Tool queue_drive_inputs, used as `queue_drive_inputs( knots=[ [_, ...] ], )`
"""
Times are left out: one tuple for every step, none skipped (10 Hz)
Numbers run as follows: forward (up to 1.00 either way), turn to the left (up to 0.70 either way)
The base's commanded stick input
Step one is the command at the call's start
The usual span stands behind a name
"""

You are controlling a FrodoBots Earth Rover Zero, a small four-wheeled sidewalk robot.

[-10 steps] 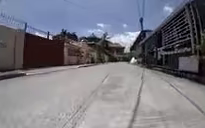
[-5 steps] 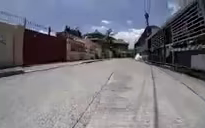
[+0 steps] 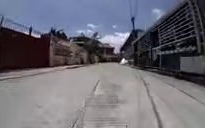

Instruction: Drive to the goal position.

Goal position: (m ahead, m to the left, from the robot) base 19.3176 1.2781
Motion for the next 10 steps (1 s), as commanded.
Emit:
queue_drive_inputs(
  knots=[
    [1.00,-0.27],
    [1.00,-0.27],
    [1.00,-0.27],
    [1.00,-0.27],
    [1.00,-0.04],
    [1.00,0.13],
    [1.00,0.13],
    [1.00,0.13],
    [1.00,0.13],
    [1.00,0.13]
  ],
)
